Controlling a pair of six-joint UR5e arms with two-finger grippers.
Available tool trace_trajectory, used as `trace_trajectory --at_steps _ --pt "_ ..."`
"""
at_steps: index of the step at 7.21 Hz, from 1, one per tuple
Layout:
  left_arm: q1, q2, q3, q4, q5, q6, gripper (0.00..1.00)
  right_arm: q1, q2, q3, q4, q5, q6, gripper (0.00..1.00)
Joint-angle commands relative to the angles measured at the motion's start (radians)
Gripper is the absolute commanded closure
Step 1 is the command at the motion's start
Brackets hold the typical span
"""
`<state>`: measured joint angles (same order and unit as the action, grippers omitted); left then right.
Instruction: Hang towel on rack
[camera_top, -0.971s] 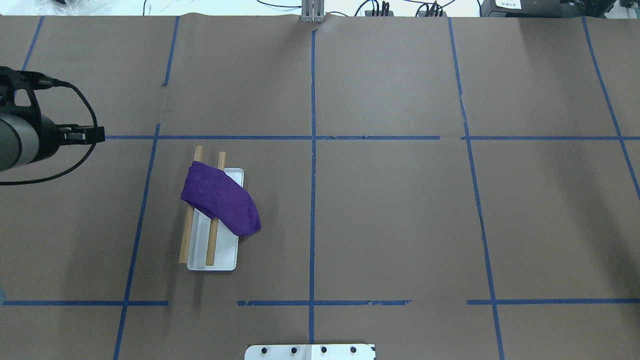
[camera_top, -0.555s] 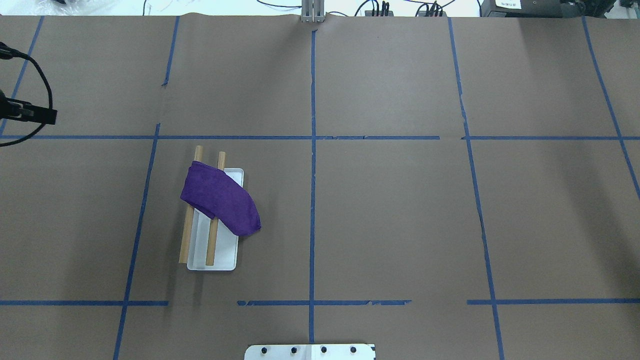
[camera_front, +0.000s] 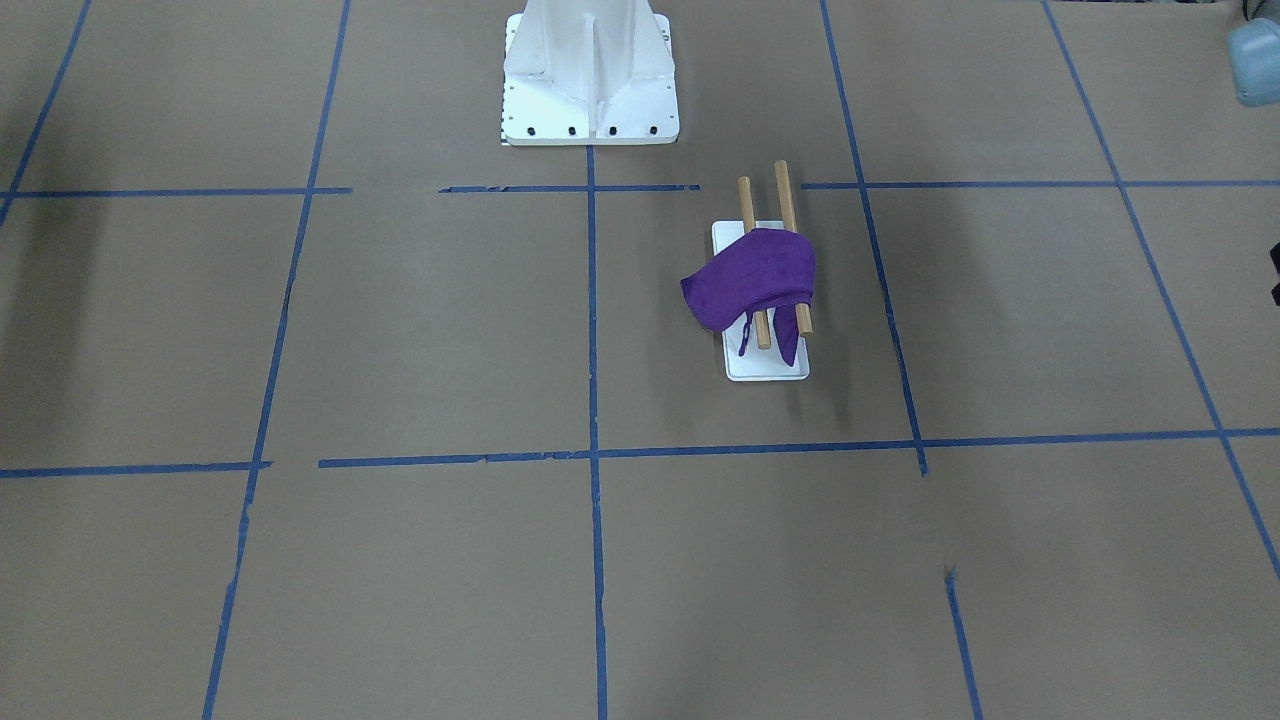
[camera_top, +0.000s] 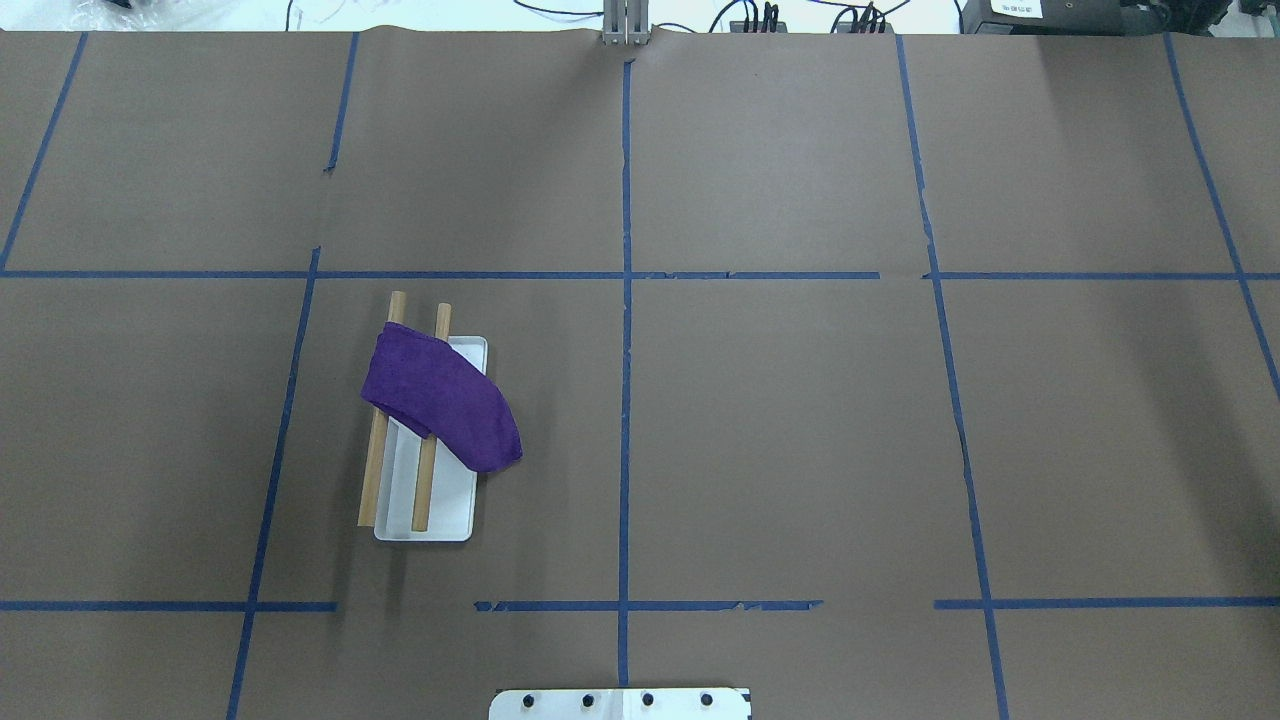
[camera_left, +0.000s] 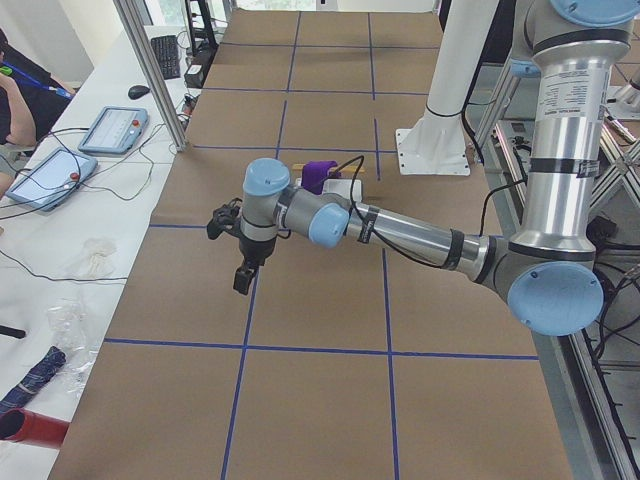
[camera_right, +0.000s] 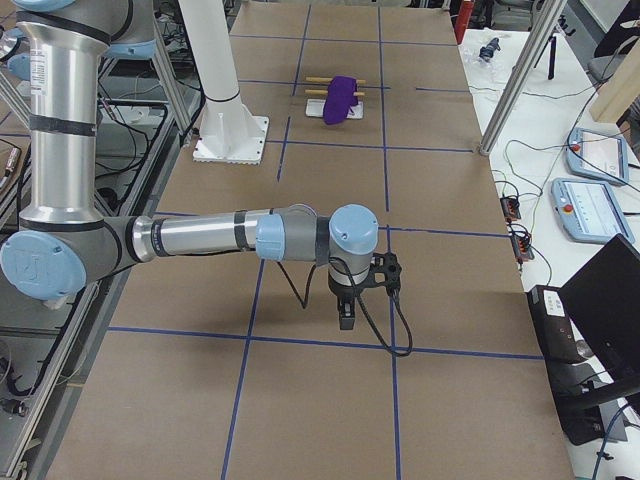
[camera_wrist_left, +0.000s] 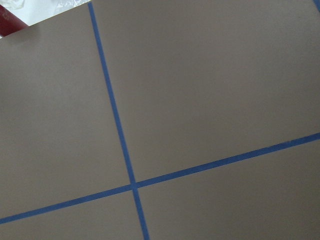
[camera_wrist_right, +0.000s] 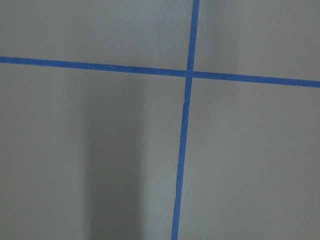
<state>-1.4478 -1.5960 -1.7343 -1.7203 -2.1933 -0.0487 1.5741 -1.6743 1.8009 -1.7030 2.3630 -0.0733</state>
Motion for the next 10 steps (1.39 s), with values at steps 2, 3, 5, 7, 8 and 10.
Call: trace_trajectory --at_steps 2,3,5,7,8,10 --pt "-0.101 0.005 0.11 0.123 -0.055 0.186 0.0 0.009 -0.022 -0.012 0.0 0.002 -0.002 0.0" --pt "-0.102 0.005 0.11 0.149 -0.097 0.185 0.0 0.012 -0.031 -0.012 0.0 0.004 -0.002 0.0" --pt "-0.103 -0.004 0.099 0.188 -0.132 0.182 0.0 0.017 -0.042 -0.028 0.0 0.002 -0.002 0.0" --pt "-0.103 -0.005 0.099 0.188 -0.135 0.178 0.0 0.033 -0.05 -0.049 0.002 0.002 -0.005 0.0" --pt "-0.103 -0.005 0.099 0.188 -0.135 0.178 0.0 0.041 -0.05 -0.051 0.018 0.001 -0.005 0.0" --pt "-0.103 -0.009 0.101 0.186 -0.135 0.178 0.0 0.043 -0.044 -0.049 0.032 0.001 -0.003 0.0"
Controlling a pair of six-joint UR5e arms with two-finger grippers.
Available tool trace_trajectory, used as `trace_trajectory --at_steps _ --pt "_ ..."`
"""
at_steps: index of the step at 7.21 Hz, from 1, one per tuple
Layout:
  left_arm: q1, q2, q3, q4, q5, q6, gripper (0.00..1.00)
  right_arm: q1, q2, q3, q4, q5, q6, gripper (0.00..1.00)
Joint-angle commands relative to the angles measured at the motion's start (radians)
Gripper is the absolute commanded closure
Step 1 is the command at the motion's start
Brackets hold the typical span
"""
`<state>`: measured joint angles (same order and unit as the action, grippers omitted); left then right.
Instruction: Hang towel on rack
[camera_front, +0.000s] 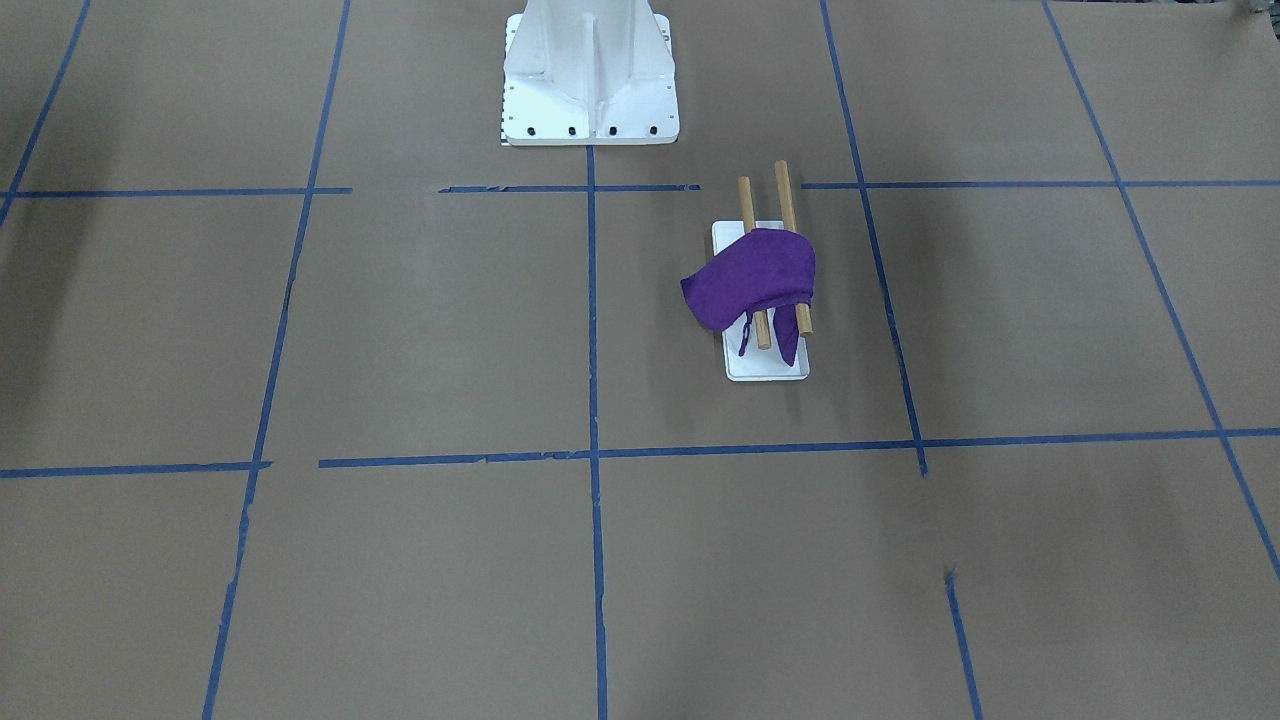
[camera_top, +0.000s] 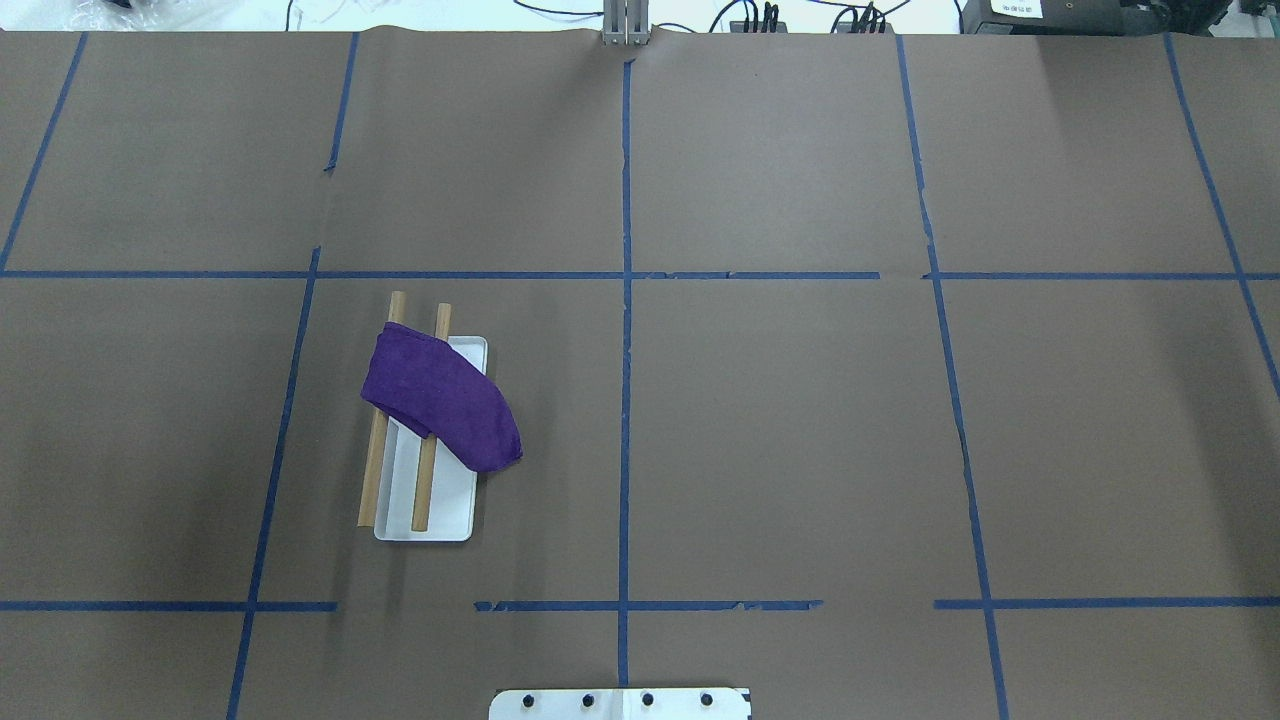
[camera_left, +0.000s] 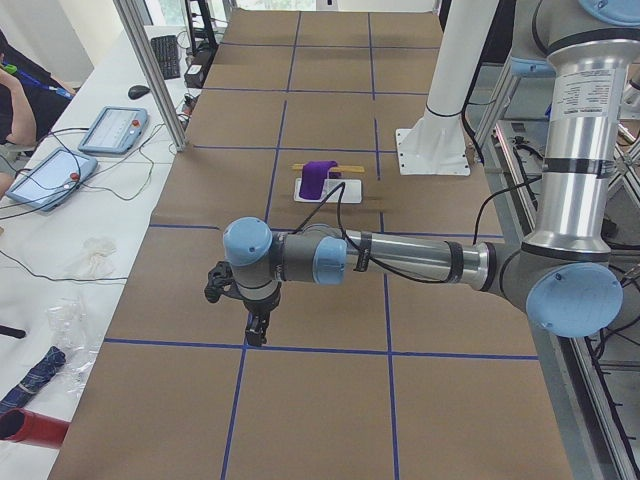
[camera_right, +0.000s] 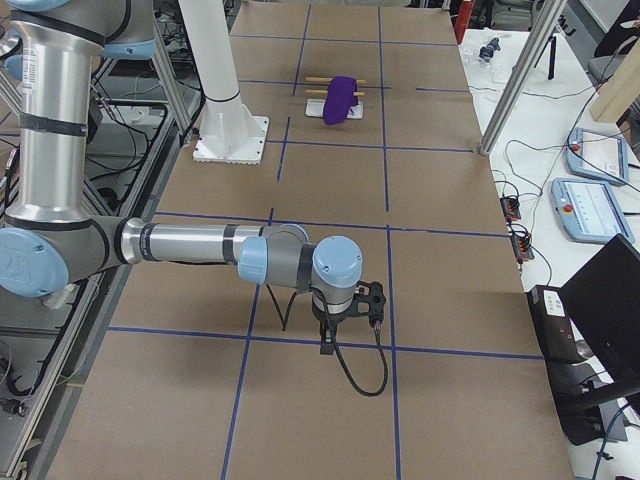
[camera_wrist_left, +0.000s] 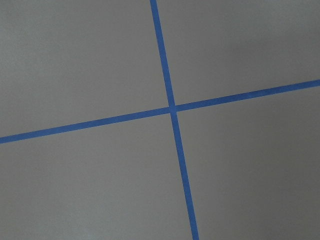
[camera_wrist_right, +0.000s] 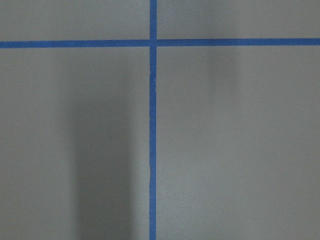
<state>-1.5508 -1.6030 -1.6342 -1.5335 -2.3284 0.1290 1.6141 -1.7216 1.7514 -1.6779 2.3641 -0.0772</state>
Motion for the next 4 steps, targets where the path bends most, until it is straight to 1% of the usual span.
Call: trace_trajectory --at_steps 1,4 --pt "0.0 -0.002 0.001 0.0 0.0 0.0 0.0 0.003 0.007 0.0 0.007 0.0 0.002 0.0" --pt "0.0 -0.002 0.002 -0.008 0.0 -0.009 0.0 0.009 0.017 0.005 0.009 0.001 0.002 0.0"
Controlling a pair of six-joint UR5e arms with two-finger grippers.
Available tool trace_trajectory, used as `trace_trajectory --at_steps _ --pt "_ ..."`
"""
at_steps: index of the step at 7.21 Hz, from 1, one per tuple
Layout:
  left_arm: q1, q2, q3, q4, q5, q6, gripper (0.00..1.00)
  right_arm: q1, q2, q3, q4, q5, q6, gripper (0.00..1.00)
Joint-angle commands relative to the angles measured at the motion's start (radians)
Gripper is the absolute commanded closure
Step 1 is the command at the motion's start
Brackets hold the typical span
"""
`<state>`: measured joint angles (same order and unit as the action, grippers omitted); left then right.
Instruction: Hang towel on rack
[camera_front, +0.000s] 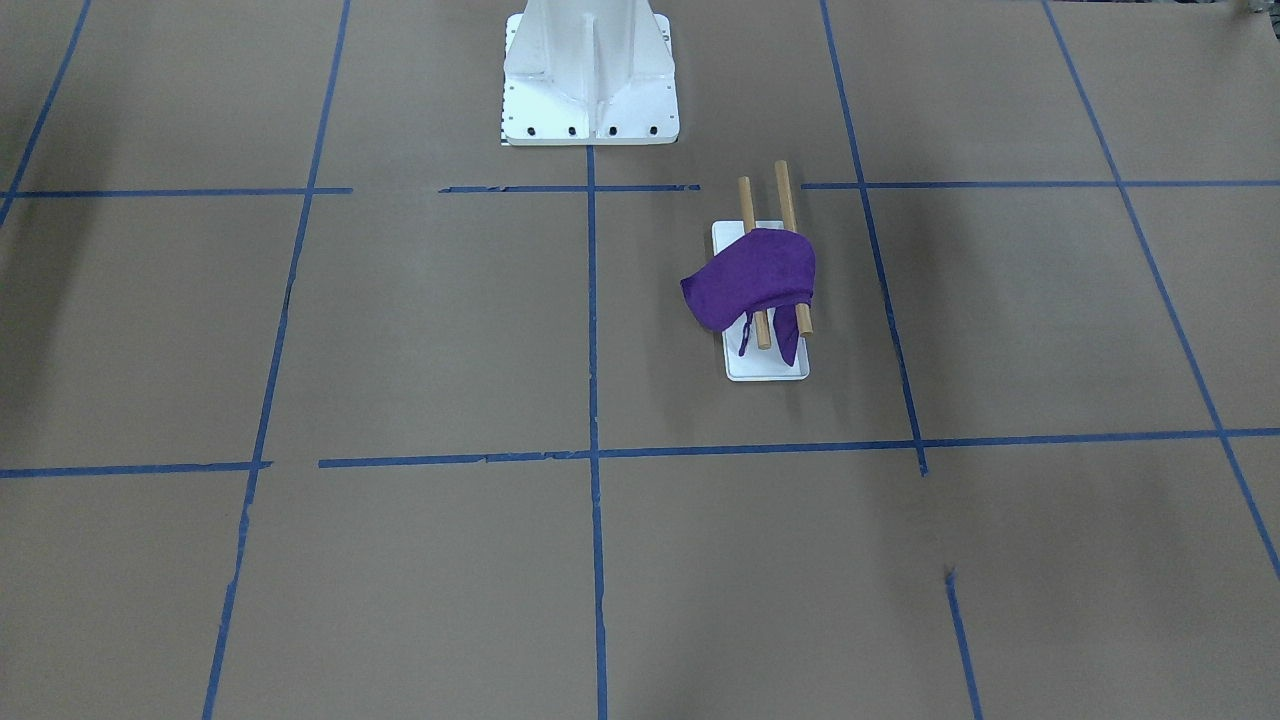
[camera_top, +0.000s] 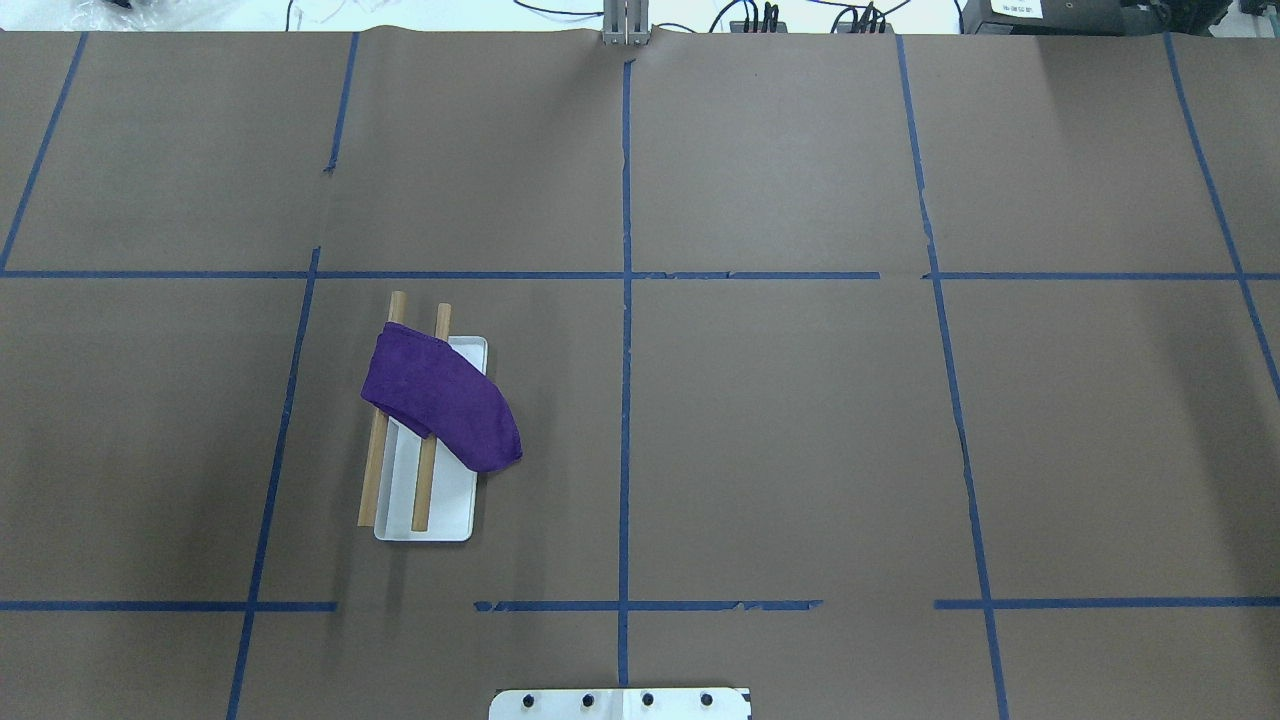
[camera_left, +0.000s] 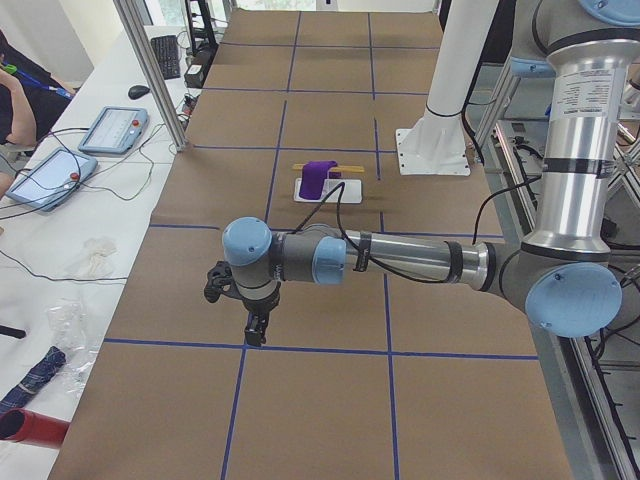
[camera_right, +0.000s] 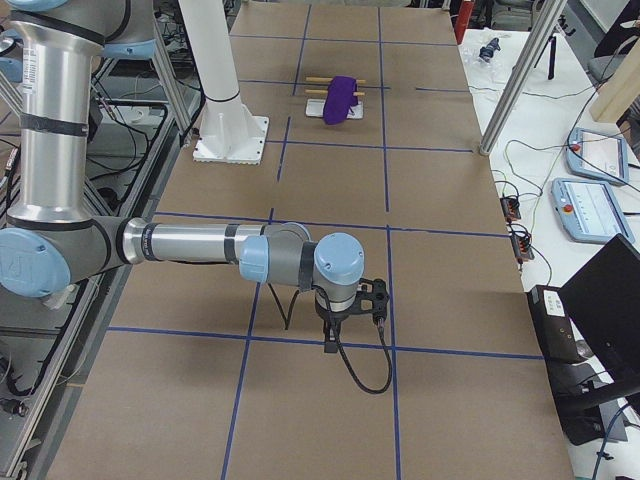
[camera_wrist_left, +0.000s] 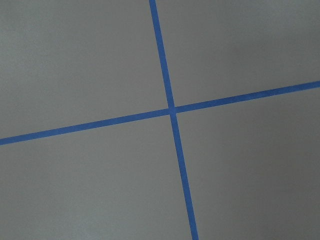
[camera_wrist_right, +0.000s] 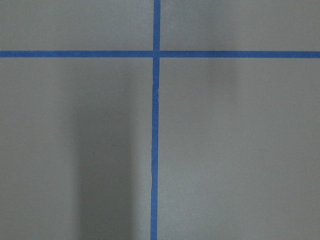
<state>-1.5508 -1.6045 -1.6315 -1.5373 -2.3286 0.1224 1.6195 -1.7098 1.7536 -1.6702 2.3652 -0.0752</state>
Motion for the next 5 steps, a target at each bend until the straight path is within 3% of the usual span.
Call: trace_trajectory --at_steps 1,3,5 --pt "0.0 0.0 -0.001 -0.009 0.0 -0.004 0.0 0.005 0.002 -0.003 0.051 -0.001 0.0 0.0" --pt "0.0 0.0 -0.001 -0.009 0.0 -0.004 0.0 0.013 0.001 -0.005 0.153 -0.003 0.088 0.0" --pt "0.0 -0.002 0.001 -0.009 0.0 -0.004 0.0 0.013 0.002 -0.009 0.159 -0.001 0.104 0.0"
